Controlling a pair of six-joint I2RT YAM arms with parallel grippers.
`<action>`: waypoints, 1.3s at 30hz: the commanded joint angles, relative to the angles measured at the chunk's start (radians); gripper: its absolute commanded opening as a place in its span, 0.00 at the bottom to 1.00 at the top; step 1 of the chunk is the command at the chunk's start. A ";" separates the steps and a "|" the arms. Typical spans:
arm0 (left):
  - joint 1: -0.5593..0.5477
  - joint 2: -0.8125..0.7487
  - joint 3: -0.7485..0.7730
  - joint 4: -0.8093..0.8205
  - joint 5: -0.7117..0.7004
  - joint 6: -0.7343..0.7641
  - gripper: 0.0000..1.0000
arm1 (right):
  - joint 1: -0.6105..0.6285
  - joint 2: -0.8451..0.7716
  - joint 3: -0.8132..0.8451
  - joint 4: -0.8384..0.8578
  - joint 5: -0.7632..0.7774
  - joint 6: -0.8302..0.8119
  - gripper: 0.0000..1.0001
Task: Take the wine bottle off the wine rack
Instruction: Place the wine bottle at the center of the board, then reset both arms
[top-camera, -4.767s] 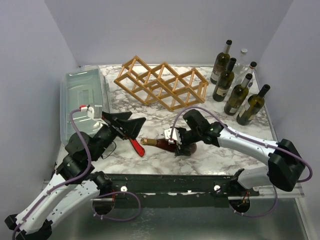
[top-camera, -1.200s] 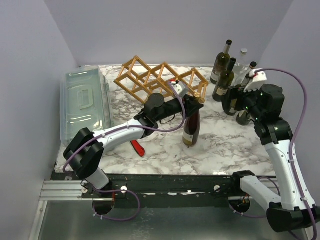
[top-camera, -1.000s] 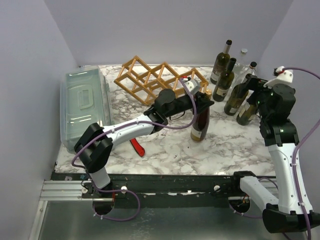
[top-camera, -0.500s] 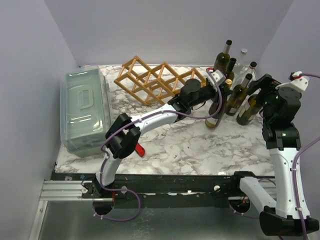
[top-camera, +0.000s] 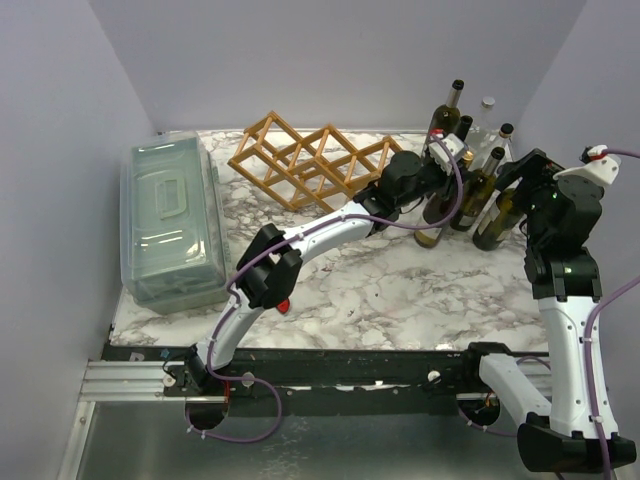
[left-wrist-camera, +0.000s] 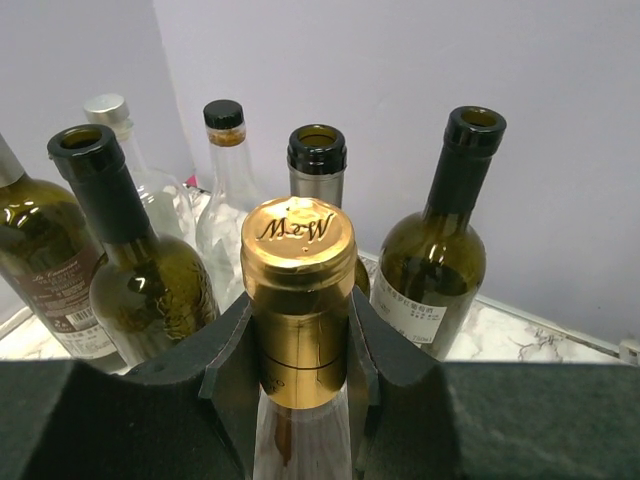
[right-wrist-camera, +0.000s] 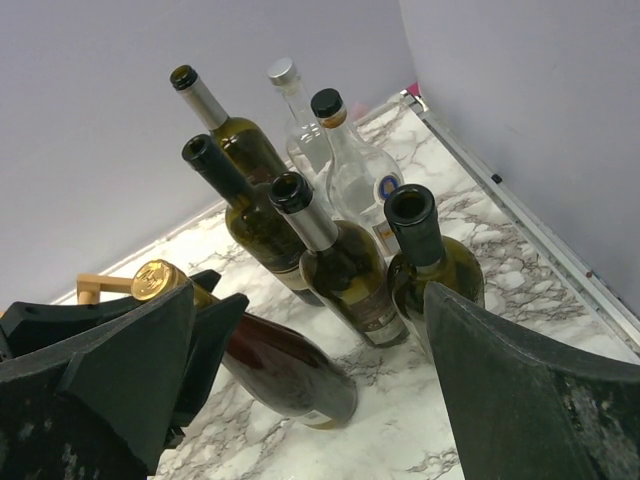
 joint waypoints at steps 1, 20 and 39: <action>-0.009 -0.060 0.120 0.233 -0.046 0.015 0.00 | -0.006 -0.001 -0.016 0.024 -0.007 0.008 0.99; -0.009 -0.227 -0.111 0.232 -0.064 0.005 0.80 | -0.018 0.001 -0.041 0.035 -0.064 -0.004 0.99; 0.078 -0.845 -0.610 -0.125 0.056 -0.254 0.99 | -0.036 -0.001 0.101 -0.112 -0.365 -0.253 0.99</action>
